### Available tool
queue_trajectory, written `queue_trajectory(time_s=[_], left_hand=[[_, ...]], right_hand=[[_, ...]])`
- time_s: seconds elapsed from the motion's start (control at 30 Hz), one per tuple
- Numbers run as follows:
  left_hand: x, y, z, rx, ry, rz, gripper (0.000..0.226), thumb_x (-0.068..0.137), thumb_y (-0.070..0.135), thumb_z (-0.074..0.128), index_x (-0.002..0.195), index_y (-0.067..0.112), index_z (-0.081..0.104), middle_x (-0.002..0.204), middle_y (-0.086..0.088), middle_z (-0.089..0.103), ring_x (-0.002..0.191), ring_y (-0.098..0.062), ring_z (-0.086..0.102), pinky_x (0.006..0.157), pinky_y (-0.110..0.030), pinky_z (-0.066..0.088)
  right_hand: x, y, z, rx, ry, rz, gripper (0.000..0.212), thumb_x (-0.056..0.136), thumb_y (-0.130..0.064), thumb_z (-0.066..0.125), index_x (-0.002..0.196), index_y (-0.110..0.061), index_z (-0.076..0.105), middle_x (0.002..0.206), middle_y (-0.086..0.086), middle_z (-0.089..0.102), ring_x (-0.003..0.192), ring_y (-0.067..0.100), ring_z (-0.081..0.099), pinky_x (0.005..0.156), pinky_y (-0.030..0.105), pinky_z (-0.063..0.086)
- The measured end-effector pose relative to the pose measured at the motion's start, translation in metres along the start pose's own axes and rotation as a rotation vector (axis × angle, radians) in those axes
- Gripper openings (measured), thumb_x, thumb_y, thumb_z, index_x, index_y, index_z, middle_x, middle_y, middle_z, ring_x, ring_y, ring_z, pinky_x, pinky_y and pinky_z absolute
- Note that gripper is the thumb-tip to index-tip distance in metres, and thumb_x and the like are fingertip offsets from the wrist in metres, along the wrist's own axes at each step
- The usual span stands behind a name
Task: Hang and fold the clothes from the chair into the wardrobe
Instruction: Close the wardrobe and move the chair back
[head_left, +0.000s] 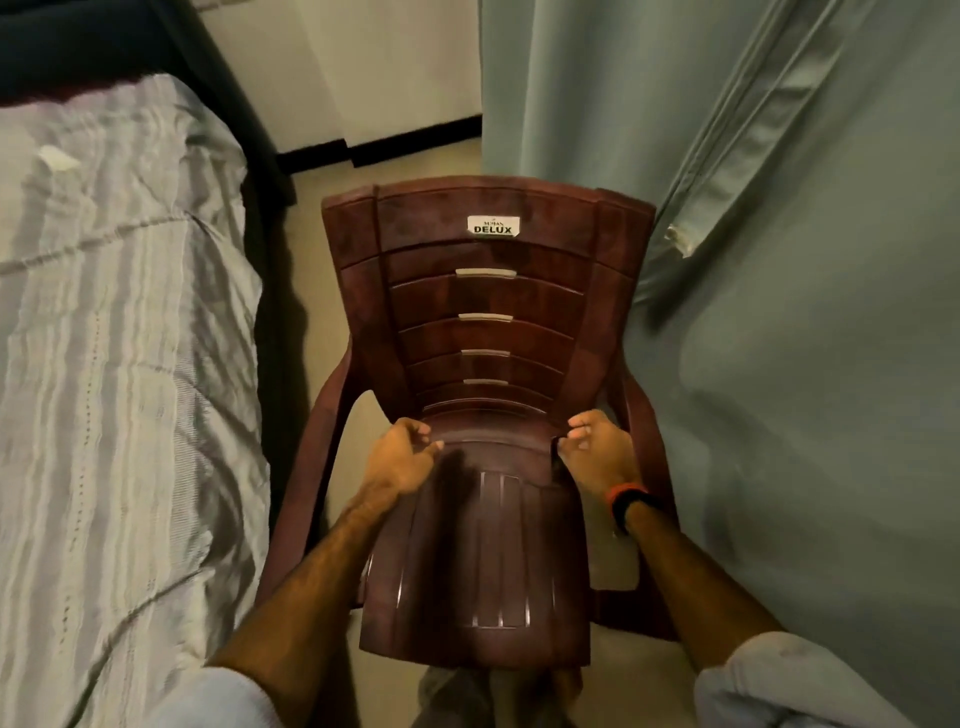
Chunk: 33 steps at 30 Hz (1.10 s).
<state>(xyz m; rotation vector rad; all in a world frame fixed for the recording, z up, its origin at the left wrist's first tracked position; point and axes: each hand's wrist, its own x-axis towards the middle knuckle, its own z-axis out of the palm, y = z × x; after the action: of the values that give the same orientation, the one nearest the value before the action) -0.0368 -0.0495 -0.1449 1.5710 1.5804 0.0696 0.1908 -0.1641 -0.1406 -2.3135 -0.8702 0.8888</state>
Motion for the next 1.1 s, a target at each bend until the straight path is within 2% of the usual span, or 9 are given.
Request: queue_trajectory(time_s=[0.13, 0.23, 0.3, 0.43, 0.47, 0.57, 0.63, 0.8, 1.1], left_hand=[[0.072, -0.023, 0.007, -0.007, -0.019, -0.095, 0.026, 0.09, 0.022, 0.07, 0.11, 0.01, 0.056, 0.098, -0.003, 0.064, 0.095, -0.021, 0.063, 0.087, -0.032, 0.051], [0.119, -0.038, 0.01, -0.02, -0.005, -0.17, 0.032, 0.091, 0.023, 0.069, 0.115, 0.01, 0.053, 0.1, -0.004, 0.063, 0.093, -0.021, 0.059, 0.086, -0.03, 0.046], [0.148, -0.053, 0.014, -0.015, 0.025, -0.223, 0.041, 0.089, 0.027, 0.07, 0.118, 0.003, 0.054, 0.104, -0.011, 0.067, 0.099, -0.028, 0.063, 0.091, -0.035, 0.05], [0.182, -0.074, 0.02, -0.037, 0.096, -0.397, 0.066, 0.087, 0.044, 0.069, 0.123, -0.009, 0.052, 0.117, -0.022, 0.064, 0.108, -0.039, 0.062, 0.09, -0.04, 0.052], [0.188, -0.076, 0.022, -0.074, 0.107, -0.417, 0.069, 0.086, 0.046, 0.07, 0.125, -0.008, 0.051, 0.119, -0.02, 0.064, 0.11, -0.038, 0.061, 0.092, -0.04, 0.051], [0.196, -0.075, 0.022, -0.201, 0.116, -0.389, 0.066, 0.083, 0.049, 0.072, 0.127, 0.003, 0.056, 0.122, -0.011, 0.066, 0.115, -0.032, 0.06, 0.098, -0.036, 0.048], [0.197, -0.073, 0.023, -0.314, 0.133, -0.401, 0.064, 0.084, 0.048, 0.072, 0.131, 0.007, 0.056, 0.129, -0.007, 0.063, 0.12, -0.028, 0.058, 0.101, -0.029, 0.043], [0.19, -0.06, 0.025, -0.48, 0.177, -0.408, 0.059, 0.093, 0.044, 0.062, 0.134, 0.003, 0.053, 0.132, -0.007, 0.059, 0.122, -0.024, 0.055, 0.104, -0.031, 0.041], [0.194, -0.075, 0.014, -0.467, 0.221, -0.464, 0.061, 0.096, 0.053, 0.05, 0.132, 0.003, 0.048, 0.133, -0.016, 0.057, 0.121, -0.033, 0.056, 0.108, -0.042, 0.042]], right_hand=[[0.054, 0.013, 0.024, 0.089, 0.008, 0.181, 0.031, 0.086, -0.008, 0.071, 0.115, -0.004, 0.059, 0.098, 0.007, 0.065, 0.088, 0.02, 0.063, 0.077, 0.01, 0.044], [0.094, 0.024, 0.045, 0.129, 0.034, 0.299, 0.049, 0.089, -0.014, 0.07, 0.133, -0.004, 0.051, 0.121, 0.014, 0.061, 0.109, 0.028, 0.06, 0.092, 0.028, 0.044], [0.115, 0.032, 0.06, 0.15, 0.062, 0.397, 0.059, 0.089, -0.018, 0.07, 0.139, -0.003, 0.043, 0.131, 0.017, 0.056, 0.118, 0.033, 0.056, 0.092, 0.03, 0.041], [0.138, 0.045, 0.077, 0.223, 0.106, 0.576, 0.035, 0.089, -0.023, 0.072, 0.107, 0.0, 0.054, 0.113, 0.016, 0.06, 0.108, 0.031, 0.059, 0.087, 0.026, 0.042], [0.141, 0.047, 0.082, 0.249, 0.107, 0.591, 0.034, 0.088, -0.026, 0.072, 0.103, -0.001, 0.054, 0.111, 0.014, 0.061, 0.104, 0.028, 0.06, 0.09, 0.029, 0.046], [0.148, 0.052, 0.088, 0.398, 0.089, 0.605, 0.069, 0.088, -0.034, 0.072, 0.141, -0.003, 0.04, 0.142, 0.012, 0.051, 0.129, 0.028, 0.05, 0.106, 0.034, 0.039], [0.155, 0.054, 0.092, 0.522, 0.088, 0.609, 0.08, 0.087, -0.038, 0.072, 0.149, -0.007, 0.032, 0.146, 0.007, 0.047, 0.134, 0.026, 0.046, 0.11, 0.033, 0.035], [0.163, 0.067, 0.095, 0.679, 0.113, 0.612, 0.076, 0.075, -0.057, 0.076, 0.133, -0.014, 0.053, 0.13, 0.003, 0.062, 0.12, 0.023, 0.058, 0.111, 0.043, 0.041], [0.165, 0.035, 0.1, 0.666, 0.067, 0.599, 0.079, 0.076, -0.058, 0.075, 0.137, -0.018, 0.047, 0.133, -0.002, 0.056, 0.115, 0.018, 0.054, 0.105, 0.043, 0.046]])
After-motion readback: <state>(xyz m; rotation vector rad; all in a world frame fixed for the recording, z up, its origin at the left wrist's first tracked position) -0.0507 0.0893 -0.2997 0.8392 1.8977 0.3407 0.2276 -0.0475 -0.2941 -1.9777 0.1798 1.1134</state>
